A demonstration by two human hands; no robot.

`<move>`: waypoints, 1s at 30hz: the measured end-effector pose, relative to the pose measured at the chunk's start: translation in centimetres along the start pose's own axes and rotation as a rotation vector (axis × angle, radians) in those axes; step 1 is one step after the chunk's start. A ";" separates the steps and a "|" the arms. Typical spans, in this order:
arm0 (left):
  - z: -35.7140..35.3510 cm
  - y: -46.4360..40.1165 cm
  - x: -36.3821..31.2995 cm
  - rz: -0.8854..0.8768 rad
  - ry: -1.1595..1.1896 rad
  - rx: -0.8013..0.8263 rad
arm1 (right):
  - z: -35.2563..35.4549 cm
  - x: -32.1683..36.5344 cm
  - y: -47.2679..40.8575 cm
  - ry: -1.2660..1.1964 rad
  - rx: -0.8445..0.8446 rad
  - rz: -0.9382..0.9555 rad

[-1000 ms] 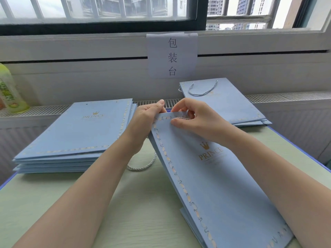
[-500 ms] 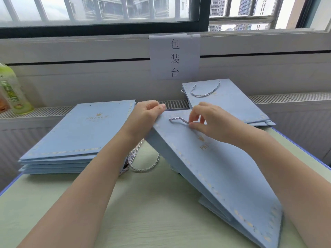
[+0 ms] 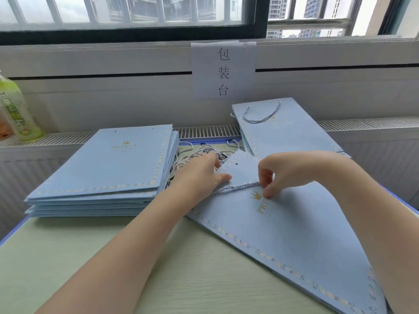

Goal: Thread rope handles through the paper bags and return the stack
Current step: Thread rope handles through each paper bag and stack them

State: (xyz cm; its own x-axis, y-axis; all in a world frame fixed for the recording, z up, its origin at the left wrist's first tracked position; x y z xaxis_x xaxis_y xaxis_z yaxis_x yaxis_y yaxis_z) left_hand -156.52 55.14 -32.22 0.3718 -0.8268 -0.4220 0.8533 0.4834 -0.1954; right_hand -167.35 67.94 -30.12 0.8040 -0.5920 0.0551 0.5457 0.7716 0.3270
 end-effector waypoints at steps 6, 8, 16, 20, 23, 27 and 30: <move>-0.1 -0.3 0.0 0.028 0.189 0.078 | 0.2 -0.1 -0.3 -0.031 -0.079 -0.031; 0.3 -0.3 0.2 0.061 0.259 0.116 | 0.3 -0.2 -0.1 -0.017 -0.090 -0.047; 0.4 0.2 0.3 0.102 0.195 0.233 | 2.1 0.3 -0.4 -0.164 -0.407 0.023; 0.3 0.2 0.8 0.146 0.138 0.288 | 3.5 1.2 0.4 -0.493 -0.603 0.271; 0.0 0.1 0.8 0.153 0.169 0.267 | 4.0 1.8 0.9 -0.638 -0.636 0.437; 0.0 -0.4 0.4 0.118 0.302 0.054 | 3.3 2.4 0.6 -0.770 -0.457 0.462; 0.1 -0.5 0.4 0.121 0.379 -0.044 | 1.2 2.4 -0.4 -0.622 -0.147 0.292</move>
State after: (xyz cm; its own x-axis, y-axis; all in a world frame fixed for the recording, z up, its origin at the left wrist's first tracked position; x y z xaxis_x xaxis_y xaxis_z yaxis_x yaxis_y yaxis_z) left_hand -156.73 54.58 -32.17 0.2999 -0.6025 -0.7397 0.7922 0.5893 -0.1589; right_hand -165.94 65.99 -28.95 0.6622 -0.3456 0.6648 0.3900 0.9166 0.0880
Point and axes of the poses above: each hand's wrist, its own y-axis away from the middle knuckle, its own z-axis out of the back of the hand, x = y × z, the point moved 5 cm from there along -y, towards the middle knuckle, and after that the axes turned 6 degrees about -z, right-handed, at the moved point
